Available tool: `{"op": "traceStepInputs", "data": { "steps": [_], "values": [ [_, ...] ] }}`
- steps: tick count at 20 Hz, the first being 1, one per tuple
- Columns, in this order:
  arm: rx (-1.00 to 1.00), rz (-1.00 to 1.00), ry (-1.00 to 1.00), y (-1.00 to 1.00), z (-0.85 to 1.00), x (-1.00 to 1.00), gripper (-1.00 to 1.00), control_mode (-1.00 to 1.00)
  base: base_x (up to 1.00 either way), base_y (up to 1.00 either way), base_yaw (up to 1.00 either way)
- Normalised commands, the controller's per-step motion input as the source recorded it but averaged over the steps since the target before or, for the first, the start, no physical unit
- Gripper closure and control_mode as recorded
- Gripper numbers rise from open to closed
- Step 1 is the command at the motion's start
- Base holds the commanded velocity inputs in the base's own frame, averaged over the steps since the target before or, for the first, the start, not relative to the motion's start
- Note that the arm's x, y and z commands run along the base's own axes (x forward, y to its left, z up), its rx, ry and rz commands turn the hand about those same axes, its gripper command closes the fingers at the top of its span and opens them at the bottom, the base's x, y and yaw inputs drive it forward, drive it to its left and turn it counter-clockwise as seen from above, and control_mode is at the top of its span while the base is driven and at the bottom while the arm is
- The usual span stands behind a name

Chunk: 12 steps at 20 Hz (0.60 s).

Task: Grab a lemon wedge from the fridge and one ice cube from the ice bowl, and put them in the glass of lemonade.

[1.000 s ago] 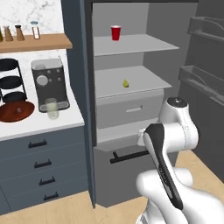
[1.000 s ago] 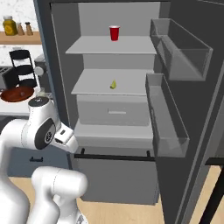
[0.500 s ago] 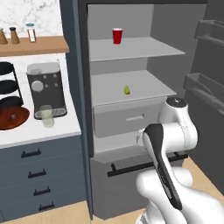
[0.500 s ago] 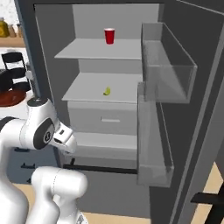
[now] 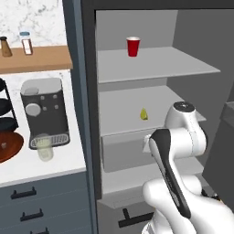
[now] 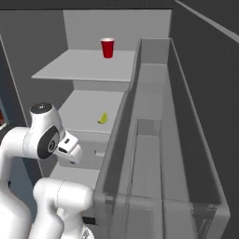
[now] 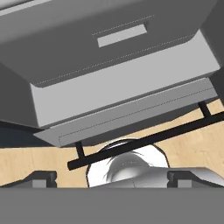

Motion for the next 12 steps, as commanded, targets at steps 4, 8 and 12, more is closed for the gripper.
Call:
{"op": "traceStepInputs", "data": {
  "steps": [4,8,12],
  "values": [
    [0.00,0.00,0.00,0.00,0.00,0.00,-1.00,1.00,0.60,-0.04,0.05],
    [0.00,0.04,-0.09,-0.21,-0.13,0.23,-1.00,-1.00,0.08,-0.04,0.01],
    [0.00,0.00,-0.12,-0.14,-0.02,0.46,-1.00,-1.00,0.00,0.00,0.00]
  ]
}}
